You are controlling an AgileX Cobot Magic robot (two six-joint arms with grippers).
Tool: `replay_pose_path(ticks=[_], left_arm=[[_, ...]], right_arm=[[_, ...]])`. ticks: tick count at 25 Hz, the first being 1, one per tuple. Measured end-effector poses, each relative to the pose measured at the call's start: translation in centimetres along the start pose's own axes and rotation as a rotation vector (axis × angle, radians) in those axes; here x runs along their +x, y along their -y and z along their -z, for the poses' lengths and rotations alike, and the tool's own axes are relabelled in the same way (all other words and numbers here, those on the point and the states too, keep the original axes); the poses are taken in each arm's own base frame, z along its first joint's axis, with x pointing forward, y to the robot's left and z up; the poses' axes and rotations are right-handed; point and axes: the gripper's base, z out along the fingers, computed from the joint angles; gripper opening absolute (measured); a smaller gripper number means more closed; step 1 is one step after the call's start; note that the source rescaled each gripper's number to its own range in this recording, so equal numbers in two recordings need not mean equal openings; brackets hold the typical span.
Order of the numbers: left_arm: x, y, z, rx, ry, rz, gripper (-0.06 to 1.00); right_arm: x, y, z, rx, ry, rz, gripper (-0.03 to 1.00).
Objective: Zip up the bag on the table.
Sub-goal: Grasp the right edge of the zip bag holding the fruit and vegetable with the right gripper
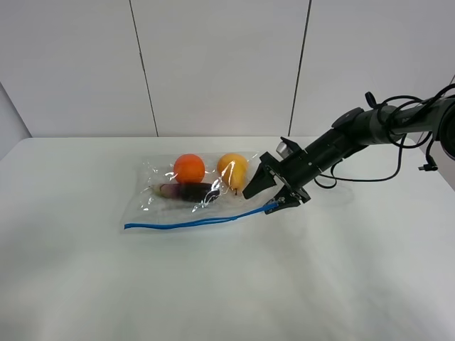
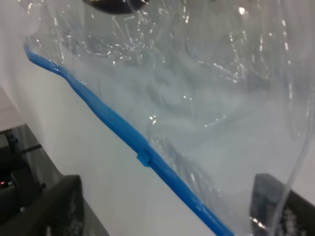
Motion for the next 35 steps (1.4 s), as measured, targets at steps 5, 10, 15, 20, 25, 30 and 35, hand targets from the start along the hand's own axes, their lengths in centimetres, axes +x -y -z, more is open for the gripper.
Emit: replay_pose_path(ticks=[5,10,15,20,25,30,35], left_arm=[[0.0,0.0,0.0,0.0,0.0,0.0,1.0],[0.0,0.0,0.0,0.0,0.0,0.0,1.0],[0.0,0.0,0.0,0.0,0.0,0.0,1.0],[0.0,0.0,0.0,0.0,0.0,0.0,1.0],[0.0,0.0,0.0,0.0,0.0,0.0,1.0],[0.0,0.0,0.0,0.0,0.0,0.0,1.0],[-0.01,0.0,0.0,0.0,0.001,0.0,1.0]], right_arm=[[0.06,0.03,0.0,0.004,-0.007,0.003,0.46],[0.13,0.1,0.0,0.011,-0.014,0.008,0.36],[0.15,0.12,0.0,0.014,-0.017,0.009,0.34],[0.15,0.12,0.0,0.013,-0.017,0.009,0.22],[0.15,0.12,0.0,0.013,-0.017,0.009,0.17],[0.16,0.14,0.0,0.015,-0.018,0.01,0.17],[0.17,0.15,0.0,0.016,-0.019,0.011,0.17]])
